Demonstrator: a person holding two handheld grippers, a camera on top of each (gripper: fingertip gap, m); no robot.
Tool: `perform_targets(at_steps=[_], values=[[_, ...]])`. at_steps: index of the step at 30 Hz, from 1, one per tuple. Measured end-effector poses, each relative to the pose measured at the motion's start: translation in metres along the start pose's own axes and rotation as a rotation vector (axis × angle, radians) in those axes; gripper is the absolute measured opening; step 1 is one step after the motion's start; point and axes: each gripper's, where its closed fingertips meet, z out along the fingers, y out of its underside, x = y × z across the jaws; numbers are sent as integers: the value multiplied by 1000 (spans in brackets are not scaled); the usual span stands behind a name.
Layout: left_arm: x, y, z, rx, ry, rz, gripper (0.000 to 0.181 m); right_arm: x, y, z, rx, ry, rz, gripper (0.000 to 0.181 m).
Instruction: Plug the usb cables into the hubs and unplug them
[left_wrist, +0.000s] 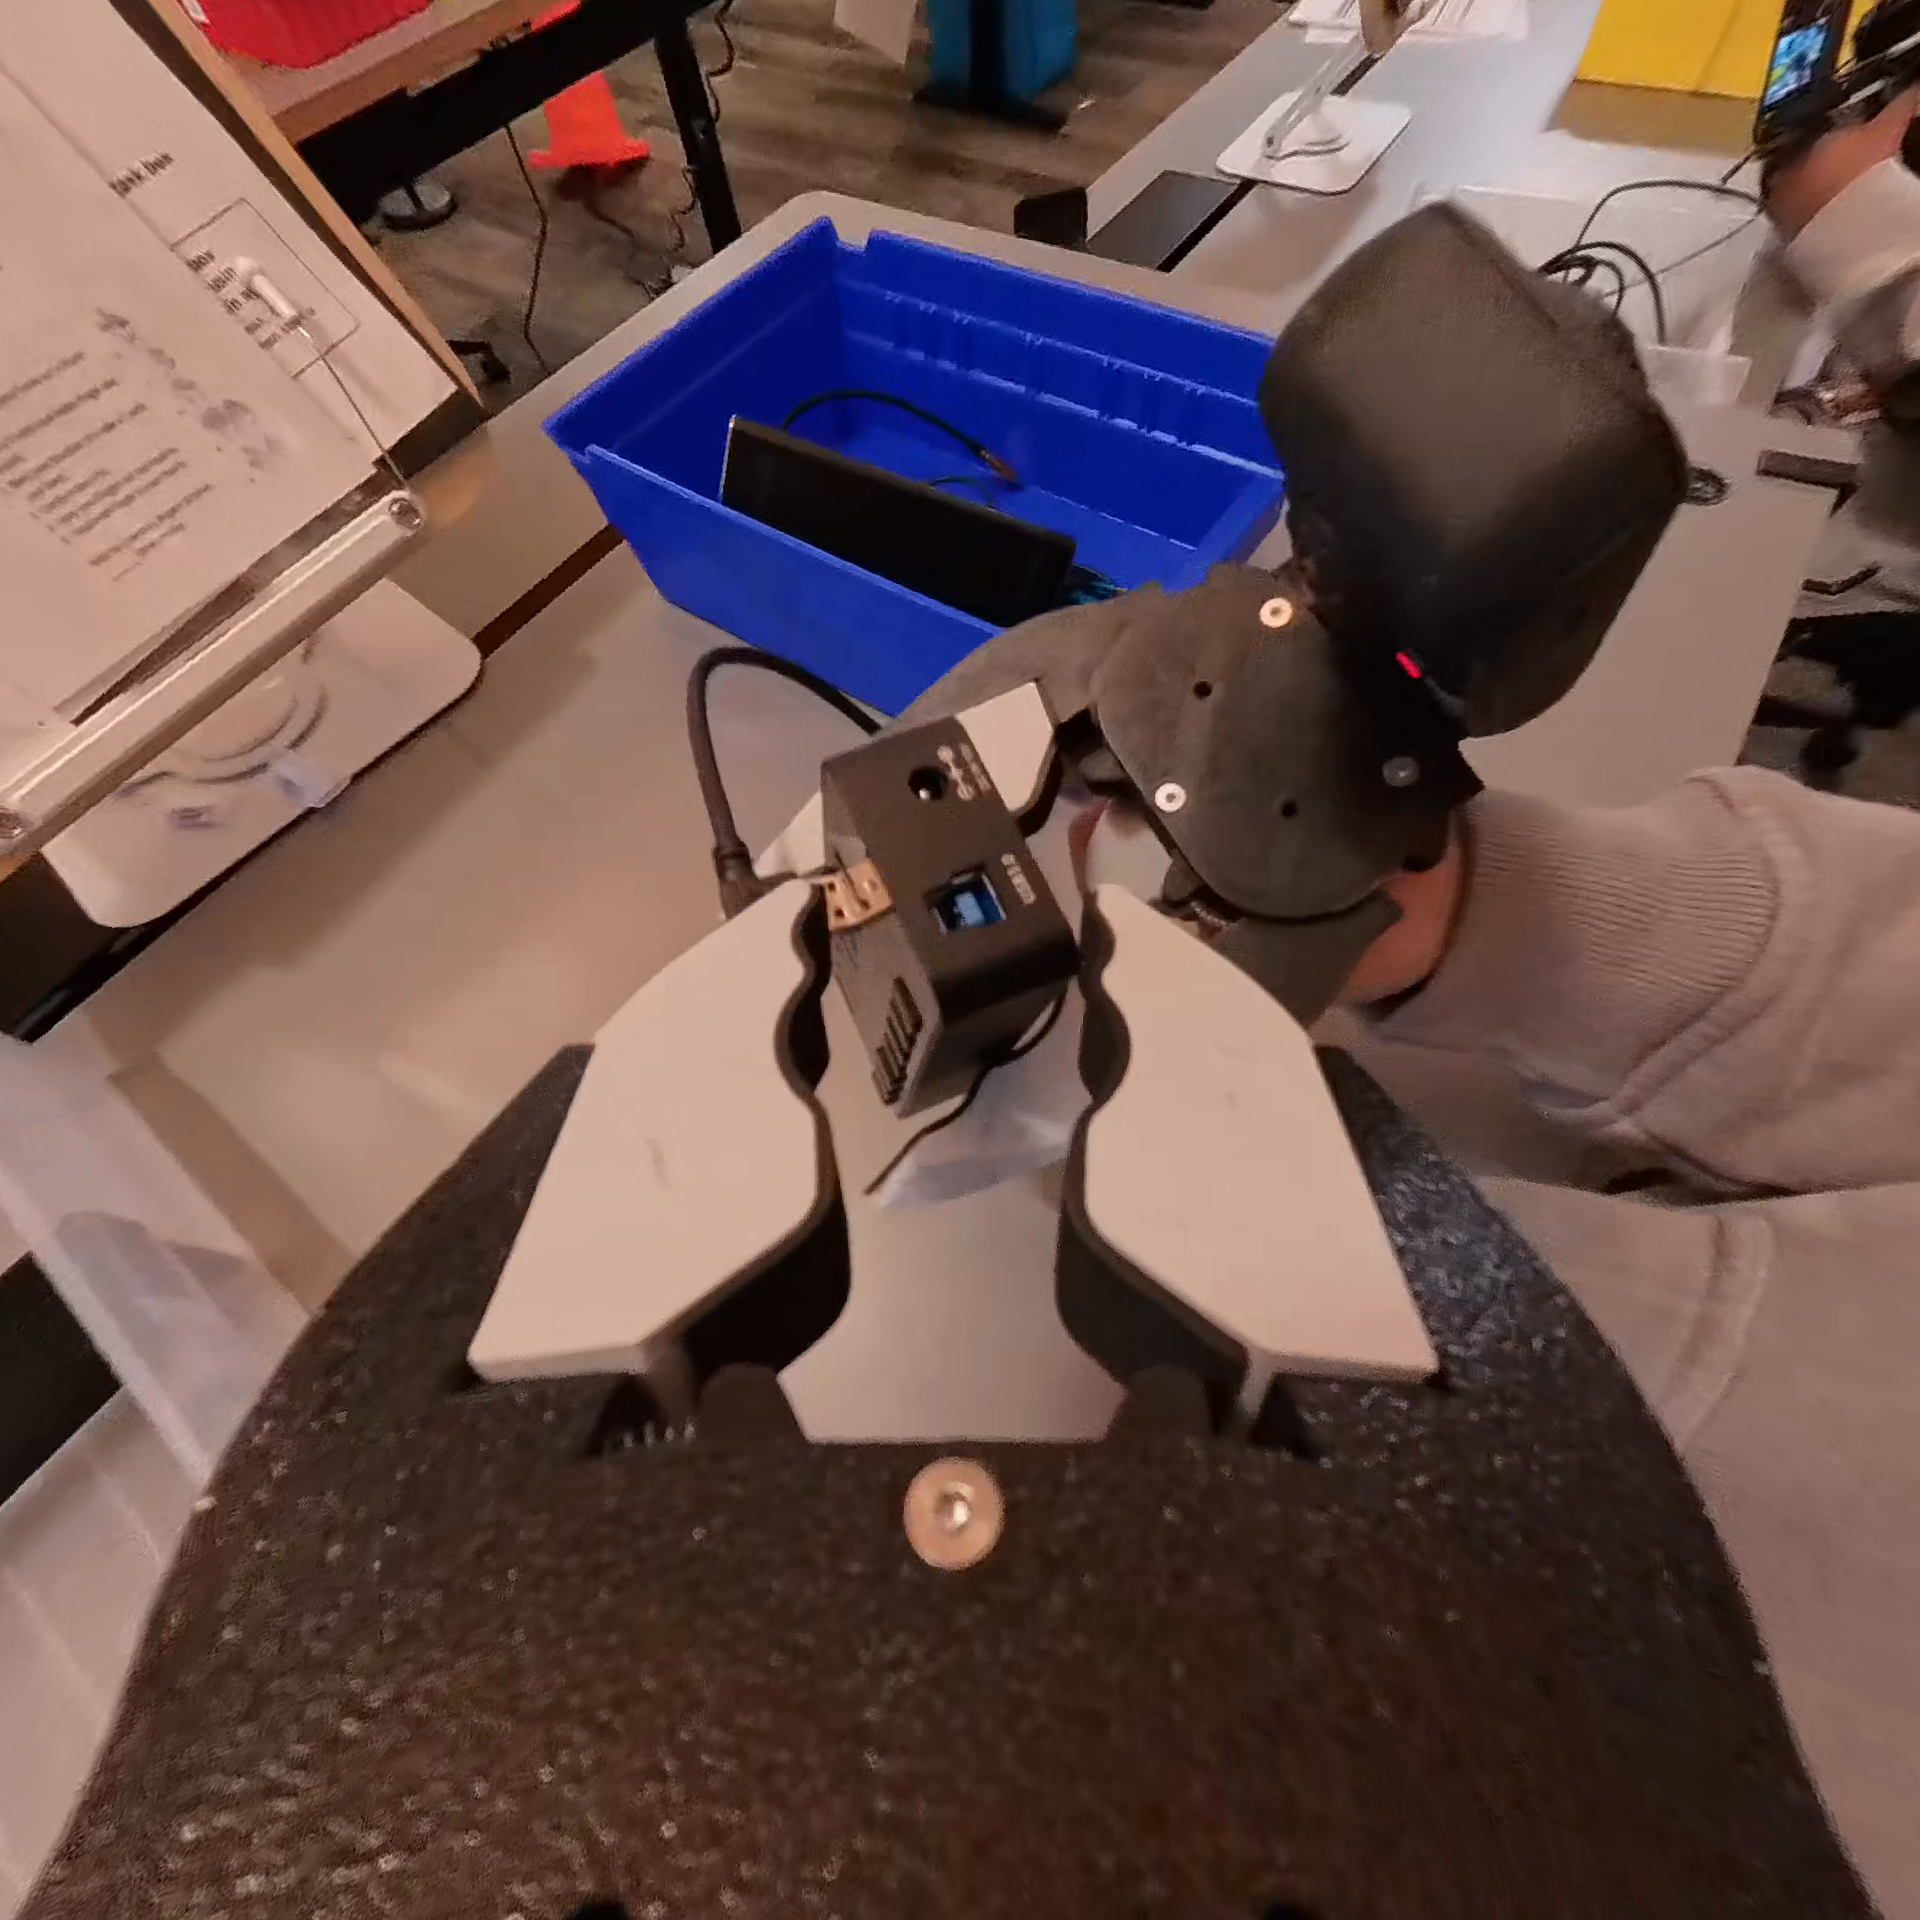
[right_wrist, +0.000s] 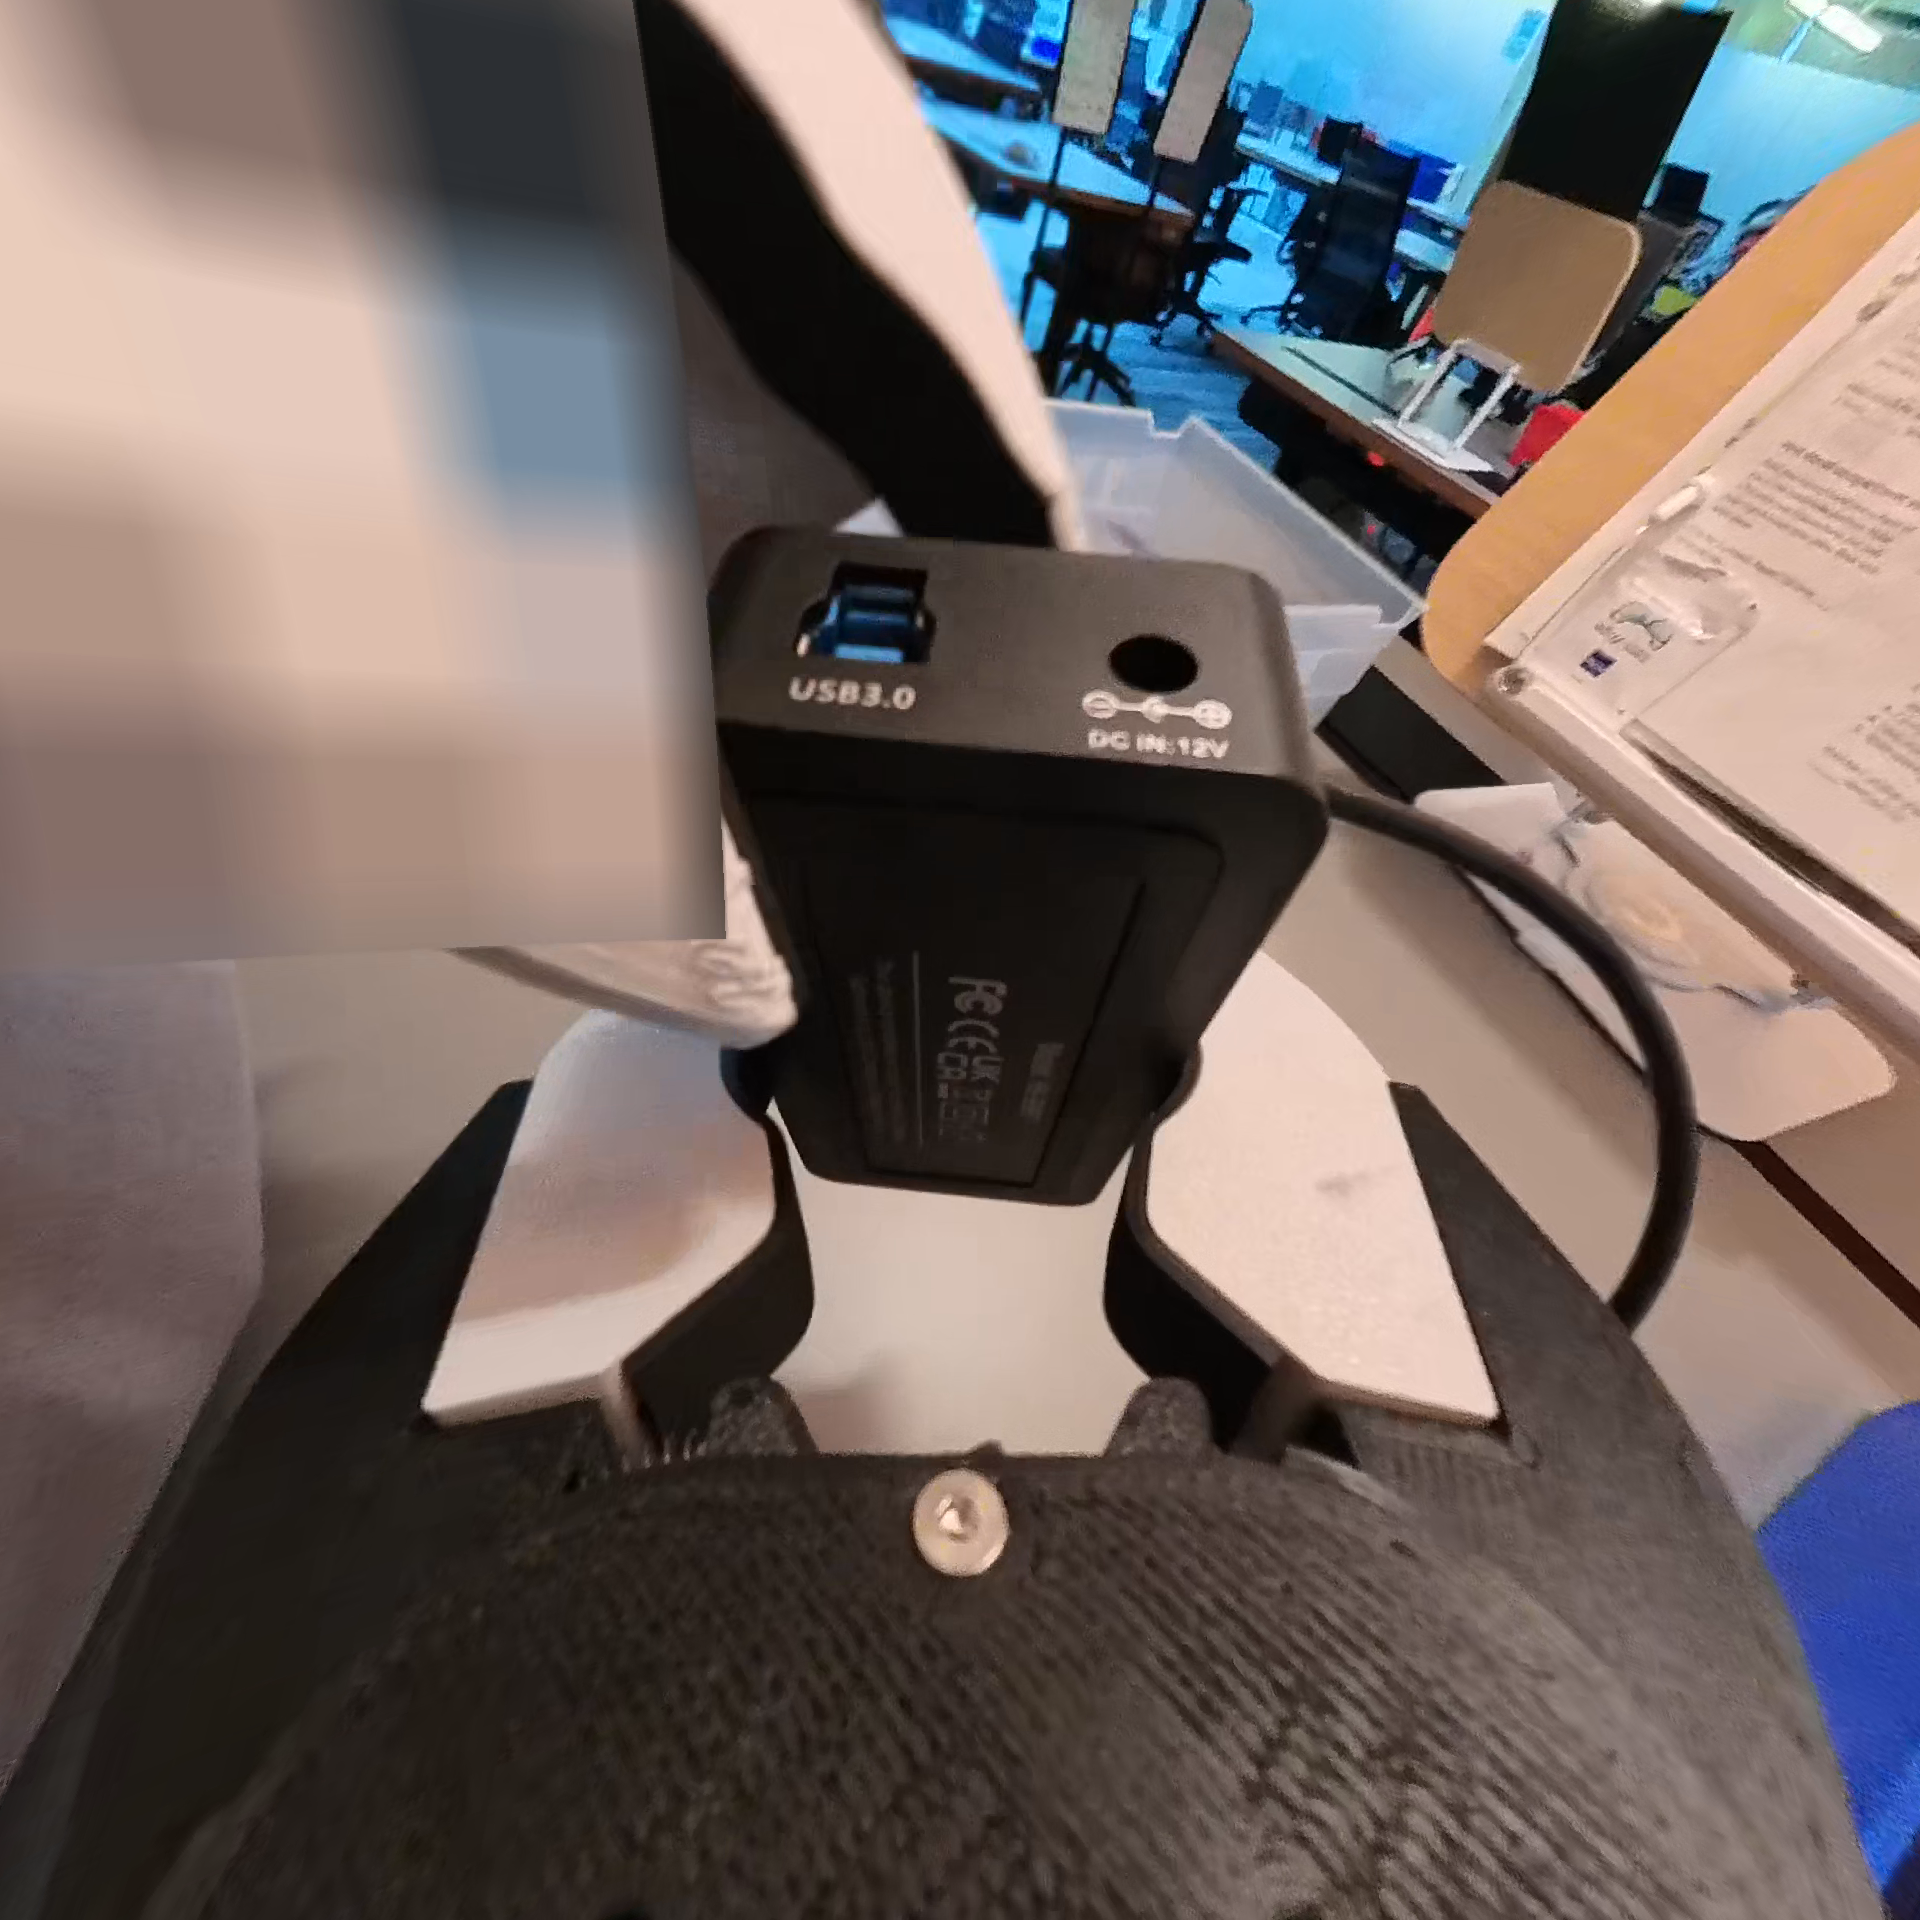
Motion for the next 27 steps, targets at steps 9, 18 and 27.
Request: perform_targets(at_steps=[9, 18, 27], values=[[-17, -12, -6, 121, -80, 8, 26, 15, -13, -4, 114, 77, 74, 67], [-41, -17, -13, 165, -165, -48, 26, 28, -30, -8, 223, 247, 131, 72], [-45, -18, -16, 179, -188, -75, 26, 28, -45, 0, 269, 252, 212, 59]])
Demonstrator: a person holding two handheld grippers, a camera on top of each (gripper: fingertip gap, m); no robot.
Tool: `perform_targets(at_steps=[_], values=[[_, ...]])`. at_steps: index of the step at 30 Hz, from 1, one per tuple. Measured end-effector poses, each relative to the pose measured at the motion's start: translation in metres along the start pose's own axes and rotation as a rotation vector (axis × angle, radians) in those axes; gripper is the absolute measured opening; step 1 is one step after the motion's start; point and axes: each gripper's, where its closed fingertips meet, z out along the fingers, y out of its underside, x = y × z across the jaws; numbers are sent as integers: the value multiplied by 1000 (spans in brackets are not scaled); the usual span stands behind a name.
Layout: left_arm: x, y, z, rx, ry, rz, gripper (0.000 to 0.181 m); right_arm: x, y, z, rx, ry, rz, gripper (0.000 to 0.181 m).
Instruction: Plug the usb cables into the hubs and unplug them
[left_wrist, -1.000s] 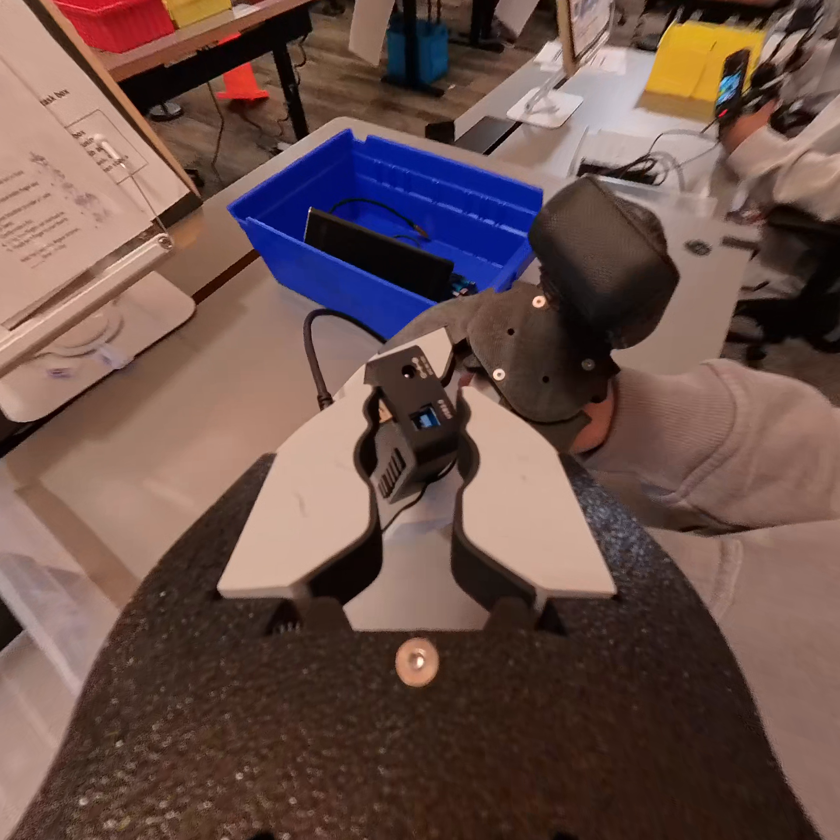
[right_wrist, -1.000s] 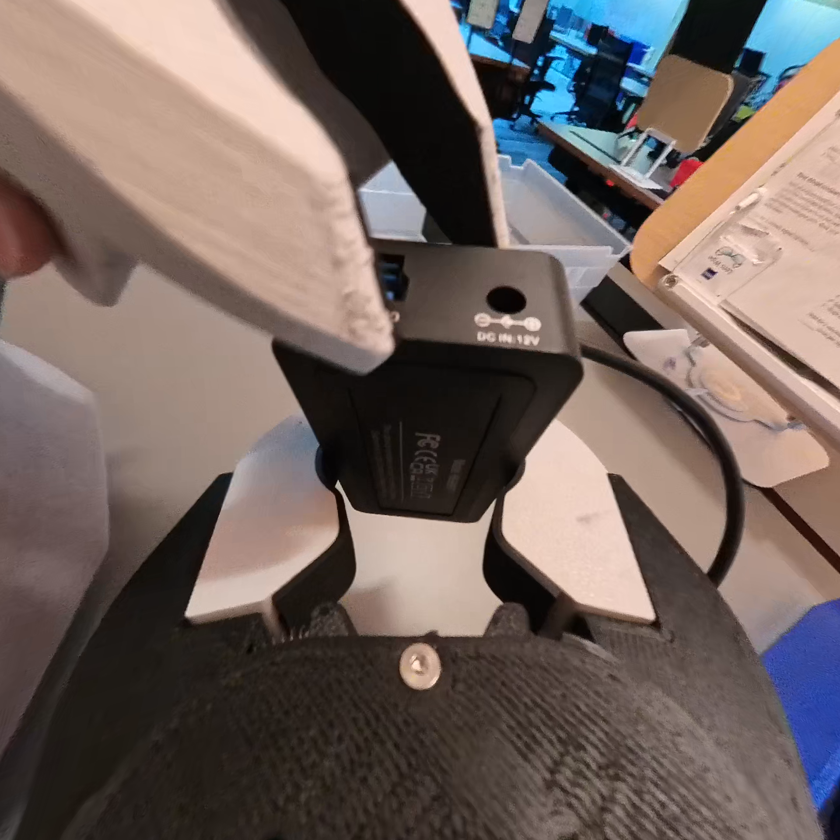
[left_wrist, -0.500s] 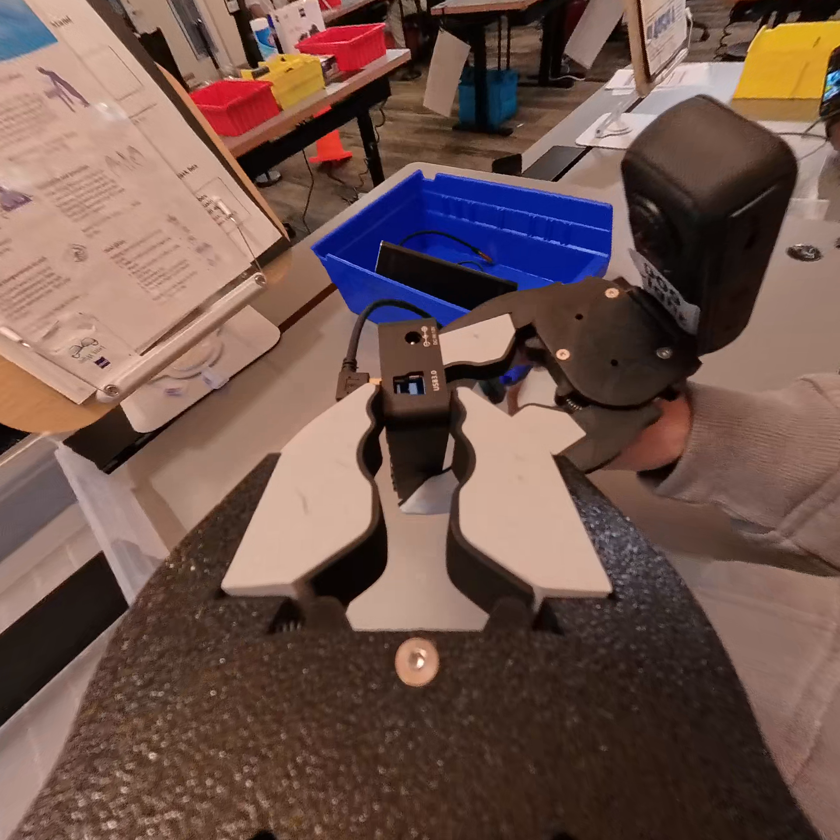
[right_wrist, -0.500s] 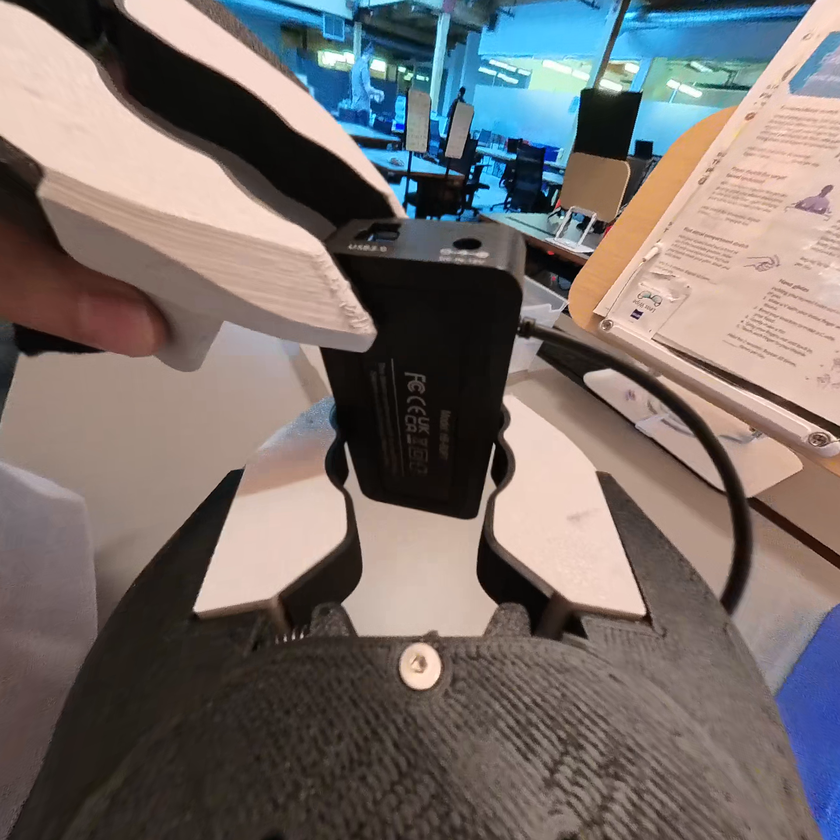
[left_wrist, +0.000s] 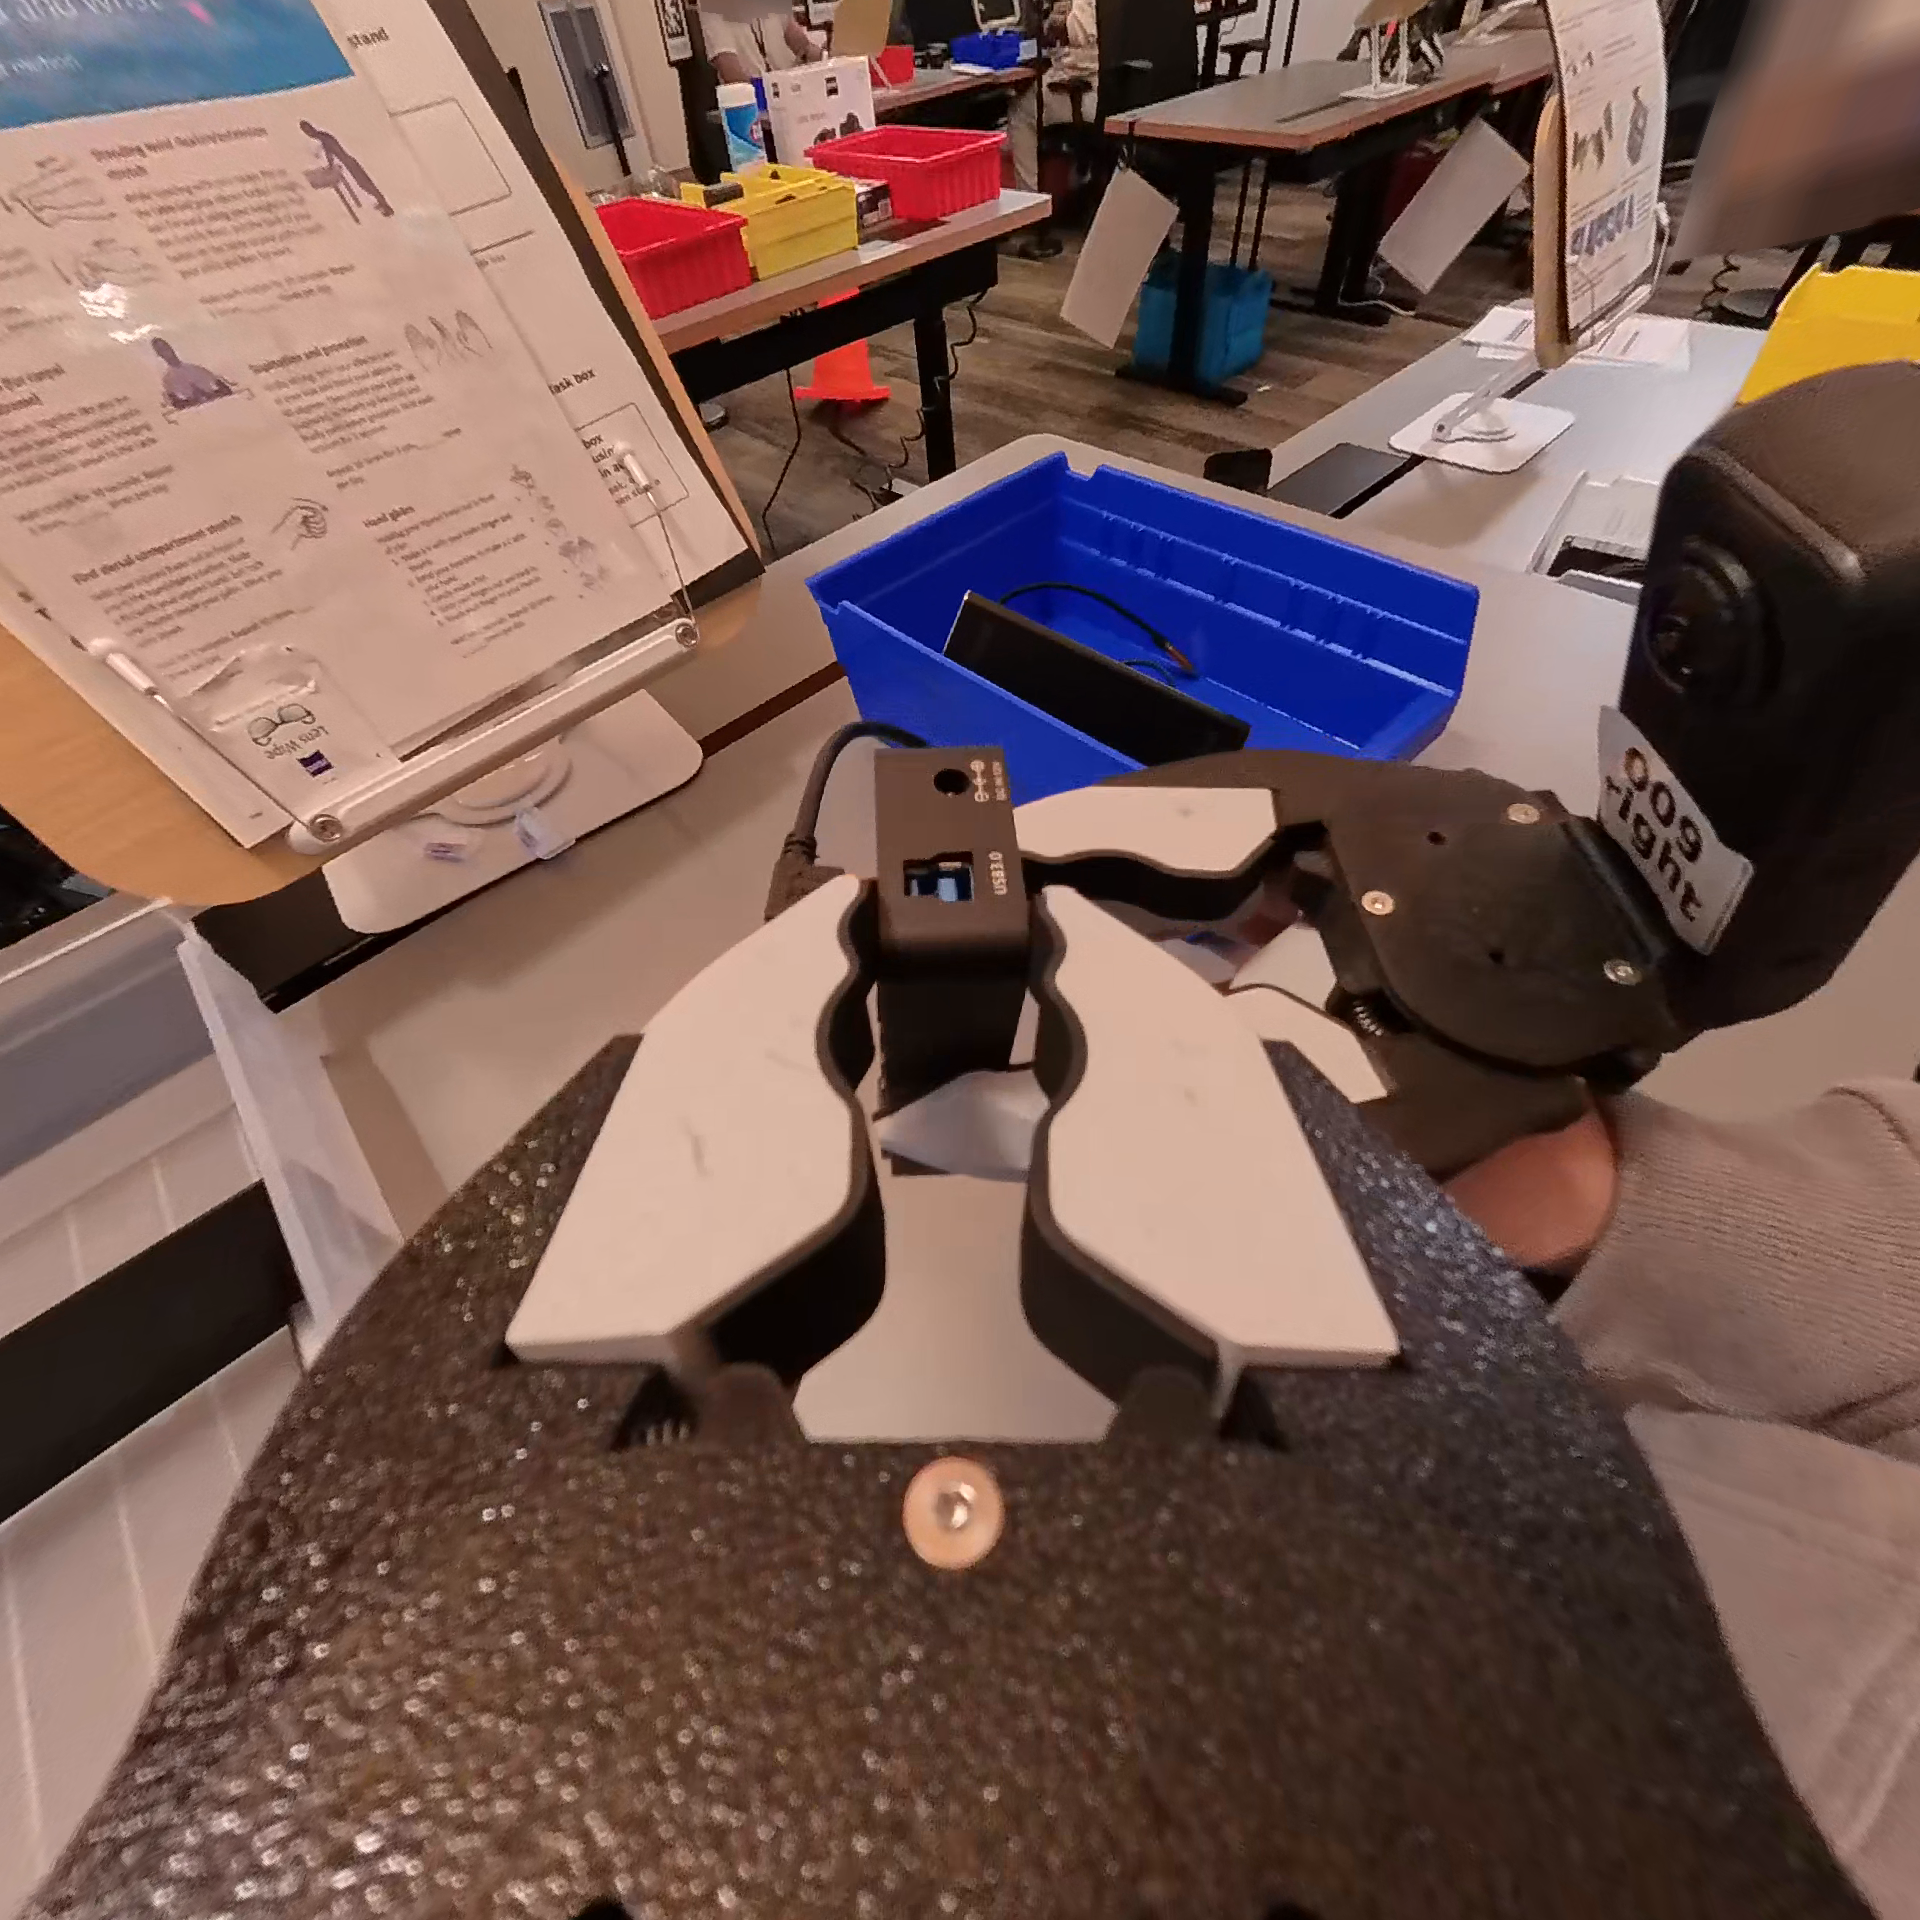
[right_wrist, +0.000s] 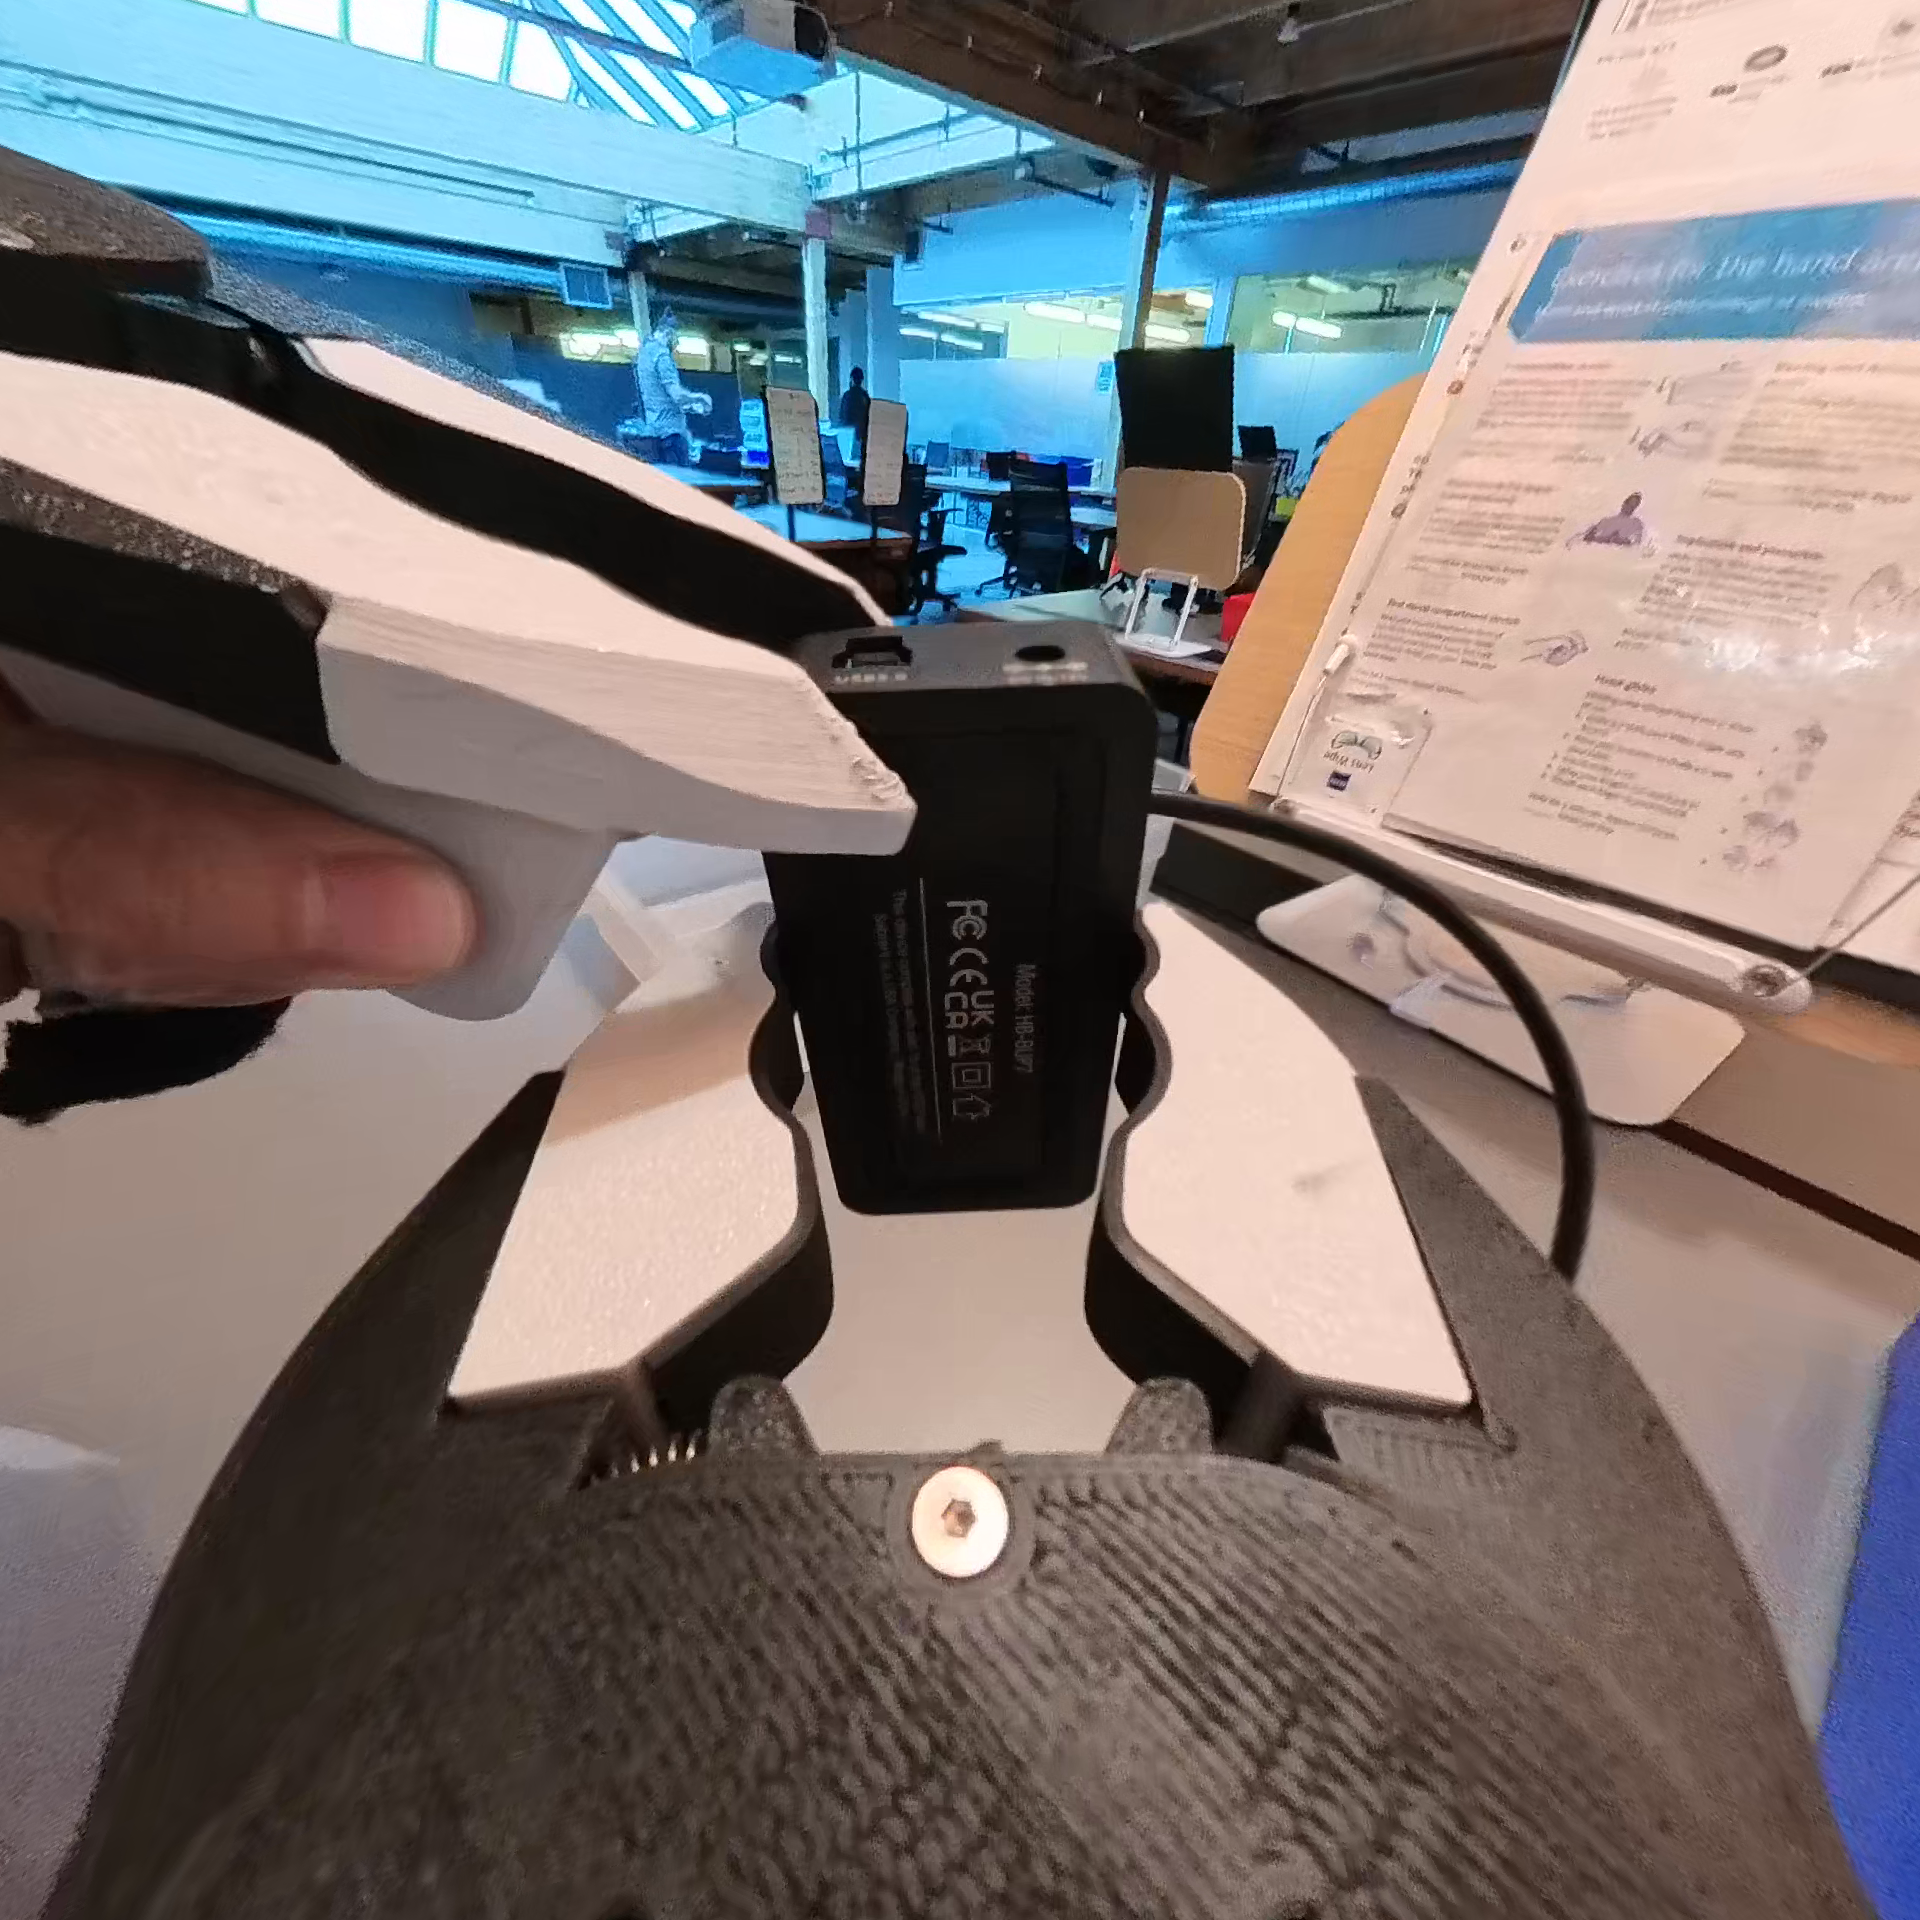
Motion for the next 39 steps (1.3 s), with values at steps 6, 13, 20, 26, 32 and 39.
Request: perform_targets(at_steps=[6, 13, 20, 26, 32, 39], values=[[-3, -2, -3, 10, 4, -36, 27, -5, -1, 3, -2, -44, 55, 60], [10, -17, -16, 52, 156, -101, 38, -9, -10, -11, 53, -162, -3, 61], [-18, -16, -29, -92, 461, -567, 43, -10, -24, -38, 128, -245, -63, 61], [2, 1, -28, -309, 833, -933, 23, -18, -26, -43, 90, -286, -161, 60], [17, 11, -27, -400, 906, -944, 23, -32, -16, -44, 16, -348, -229, 60], [18, 15, -26, -407, 935, -988, 8, -38, -11, -43, 6, -393, -210, 61]])
